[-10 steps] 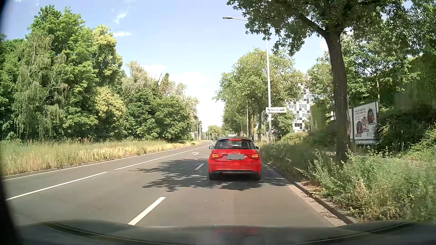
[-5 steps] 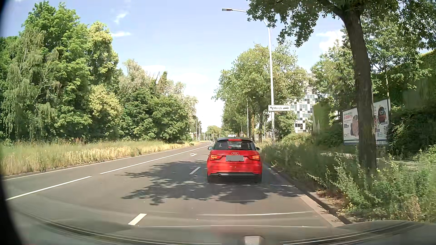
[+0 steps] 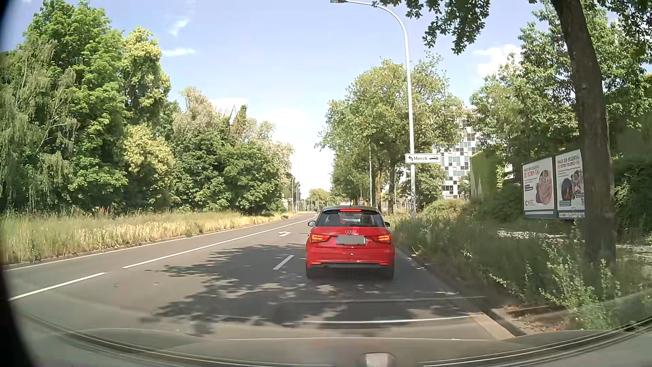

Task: Follow the waypoints while adhering to traffic rules and regulations

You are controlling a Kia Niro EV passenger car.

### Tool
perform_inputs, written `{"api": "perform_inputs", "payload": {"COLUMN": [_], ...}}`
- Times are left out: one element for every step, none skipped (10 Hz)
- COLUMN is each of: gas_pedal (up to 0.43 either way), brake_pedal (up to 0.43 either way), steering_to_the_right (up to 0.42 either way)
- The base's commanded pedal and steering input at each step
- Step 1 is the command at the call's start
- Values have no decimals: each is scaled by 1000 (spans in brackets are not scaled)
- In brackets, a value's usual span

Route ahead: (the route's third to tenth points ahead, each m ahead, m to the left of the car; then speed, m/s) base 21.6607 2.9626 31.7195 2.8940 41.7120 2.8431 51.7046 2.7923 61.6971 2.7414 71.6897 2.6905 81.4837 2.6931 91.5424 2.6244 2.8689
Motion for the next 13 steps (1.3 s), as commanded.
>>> {"api": "perform_inputs", "payload": {"gas_pedal": [0,0,0,0,0,0,0,0,0,0,0,0,0], "brake_pedal": [43,67,85,98,110,122,140,159,183,201,207,213,220], "steering_to_the_right": [5,5,5,6,5,5,6,6,6,6,6,6,6]}}
